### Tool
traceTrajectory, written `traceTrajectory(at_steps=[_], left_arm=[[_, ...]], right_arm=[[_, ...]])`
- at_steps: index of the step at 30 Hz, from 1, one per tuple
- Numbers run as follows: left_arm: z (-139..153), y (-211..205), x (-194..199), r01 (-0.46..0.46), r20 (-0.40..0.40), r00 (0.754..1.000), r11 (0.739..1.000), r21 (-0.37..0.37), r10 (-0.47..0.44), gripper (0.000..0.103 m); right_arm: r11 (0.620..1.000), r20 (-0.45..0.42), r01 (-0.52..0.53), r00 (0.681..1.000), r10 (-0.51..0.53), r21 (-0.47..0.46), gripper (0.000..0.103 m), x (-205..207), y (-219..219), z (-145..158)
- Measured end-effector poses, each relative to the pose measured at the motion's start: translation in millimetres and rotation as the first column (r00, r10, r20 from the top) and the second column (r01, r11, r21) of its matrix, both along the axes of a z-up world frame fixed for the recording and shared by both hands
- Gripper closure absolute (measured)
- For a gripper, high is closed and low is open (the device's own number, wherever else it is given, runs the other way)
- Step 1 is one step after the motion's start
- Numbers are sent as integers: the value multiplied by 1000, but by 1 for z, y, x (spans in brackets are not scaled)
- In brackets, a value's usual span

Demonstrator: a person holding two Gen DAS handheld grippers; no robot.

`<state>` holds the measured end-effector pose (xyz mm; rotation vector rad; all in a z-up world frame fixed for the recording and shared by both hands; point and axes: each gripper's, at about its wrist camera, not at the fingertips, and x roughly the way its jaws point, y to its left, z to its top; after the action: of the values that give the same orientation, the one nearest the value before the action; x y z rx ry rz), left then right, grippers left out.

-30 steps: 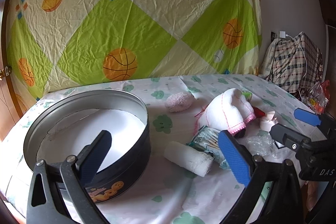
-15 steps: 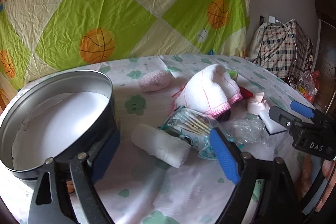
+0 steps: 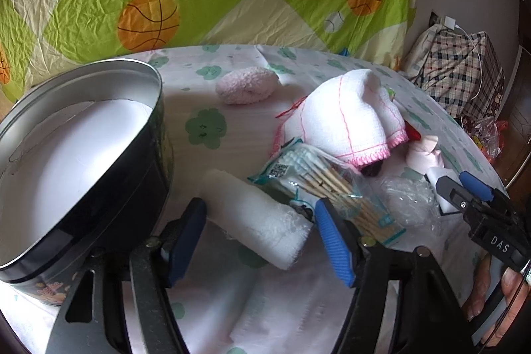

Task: Organize soft objects
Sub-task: 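Grasp the white rolled cloth with the left gripper while the right gripper grasps the white sponge block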

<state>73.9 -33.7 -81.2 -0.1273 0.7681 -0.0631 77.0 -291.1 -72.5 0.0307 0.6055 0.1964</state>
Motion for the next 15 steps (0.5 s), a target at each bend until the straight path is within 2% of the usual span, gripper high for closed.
traceTrajectory(at_steps=[3, 5, 12, 14, 15], left_arm=[[-1, 3, 1, 2, -1, 1000, 1000, -21, -2, 42], [-1, 4, -1, 3, 0, 1000, 999, -33, -3, 47], [2, 8, -8, 20, 28, 999, 999, -35, -19, 61], [3, 11, -10, 22, 38, 999, 999, -38, -20, 65], [3, 12, -12, 24, 44, 999, 999, -37, -22, 66]], right_arm=[[1000, -39, -14, 999, 13, -27, 26, 4, 4, -4], [999, -66, -16, 998, 13, -42, 32, 9, 6, -6], [994, -123, -45, 992, 33, -96, 37, 17, 15, -12], [995, -125, -48, 991, 36, -91, 45, 17, 14, -12], [995, -122, -47, 992, 36, -87, 45, 16, 14, -12]])
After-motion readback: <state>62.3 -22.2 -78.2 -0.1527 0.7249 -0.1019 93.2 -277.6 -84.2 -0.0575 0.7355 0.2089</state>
